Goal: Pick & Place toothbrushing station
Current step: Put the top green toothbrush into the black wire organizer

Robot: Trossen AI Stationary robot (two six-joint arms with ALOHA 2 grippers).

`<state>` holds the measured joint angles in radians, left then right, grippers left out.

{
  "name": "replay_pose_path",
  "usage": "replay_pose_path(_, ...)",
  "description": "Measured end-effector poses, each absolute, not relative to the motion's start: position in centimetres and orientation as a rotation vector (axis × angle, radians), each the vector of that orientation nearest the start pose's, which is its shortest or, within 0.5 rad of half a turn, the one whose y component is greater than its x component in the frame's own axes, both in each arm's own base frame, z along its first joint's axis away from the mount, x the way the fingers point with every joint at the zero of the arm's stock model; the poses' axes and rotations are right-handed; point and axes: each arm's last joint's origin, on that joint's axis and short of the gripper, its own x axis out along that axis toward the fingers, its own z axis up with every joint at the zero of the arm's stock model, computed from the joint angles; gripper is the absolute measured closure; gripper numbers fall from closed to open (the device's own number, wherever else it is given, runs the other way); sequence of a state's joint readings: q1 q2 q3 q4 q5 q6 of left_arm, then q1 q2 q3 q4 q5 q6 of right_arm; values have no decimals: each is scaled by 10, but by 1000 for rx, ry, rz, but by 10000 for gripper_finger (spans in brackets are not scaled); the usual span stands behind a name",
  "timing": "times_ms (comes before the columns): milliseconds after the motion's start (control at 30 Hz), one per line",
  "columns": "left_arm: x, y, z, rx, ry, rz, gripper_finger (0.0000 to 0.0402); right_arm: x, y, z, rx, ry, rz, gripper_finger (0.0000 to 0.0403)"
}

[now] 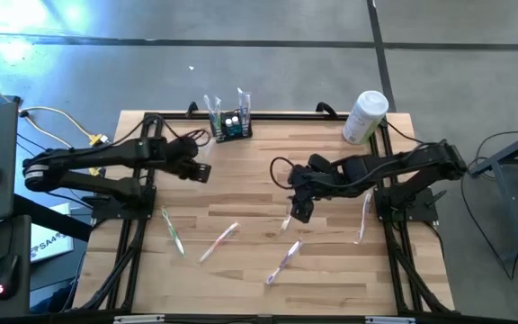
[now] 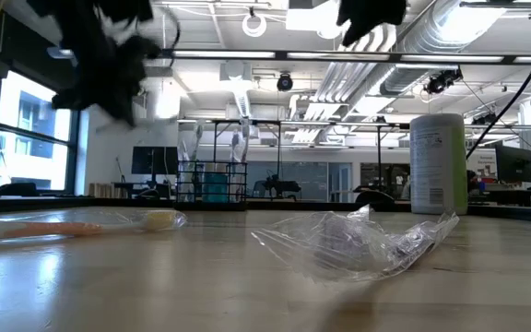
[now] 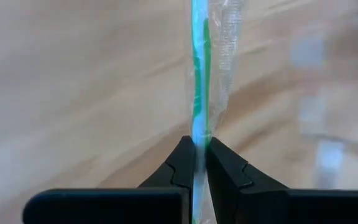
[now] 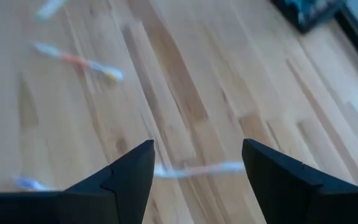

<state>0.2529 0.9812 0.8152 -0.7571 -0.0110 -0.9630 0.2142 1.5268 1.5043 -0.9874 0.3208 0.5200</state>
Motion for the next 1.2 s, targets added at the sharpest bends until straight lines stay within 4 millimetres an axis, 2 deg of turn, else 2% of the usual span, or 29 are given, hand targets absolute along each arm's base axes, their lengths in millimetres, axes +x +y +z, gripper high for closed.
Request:
replay_pose_path(133, 195, 31, 315, -751, 454, 343, 384, 304, 59, 357, 202, 768, -282, 167)
replay_pose_path(233, 202, 19, 347, -604, 257, 171, 384, 304, 61, 375, 207, 619, -235, 167)
replay_pose_path(367, 206, 8, 366, -521, 119, 71, 384, 299, 60, 406, 181, 395, -184, 167)
replay_pose_path(533, 221, -5, 370, -499, 48, -9, 384, 299, 59, 431, 157, 173, -137, 167)
replay_pose_path(667, 236, -15, 367, -478, 33, -98, 384, 302, 52, 440, 145, 91, -151, 167)
replay_pose_path(833, 247, -25, 367, -474, -14, -155, 384, 303, 43, 438, 155, 104, -178, 167)
replay_pose_path(1000, 248, -25, 365, -470, -9, -147, 384, 303, 43, 438, 159, 106, -153, 167)
replay_pose_path(1200, 260, -25, 356, -482, 18, -131, 384, 321, 47, 422, 176, 162, -105, 167)
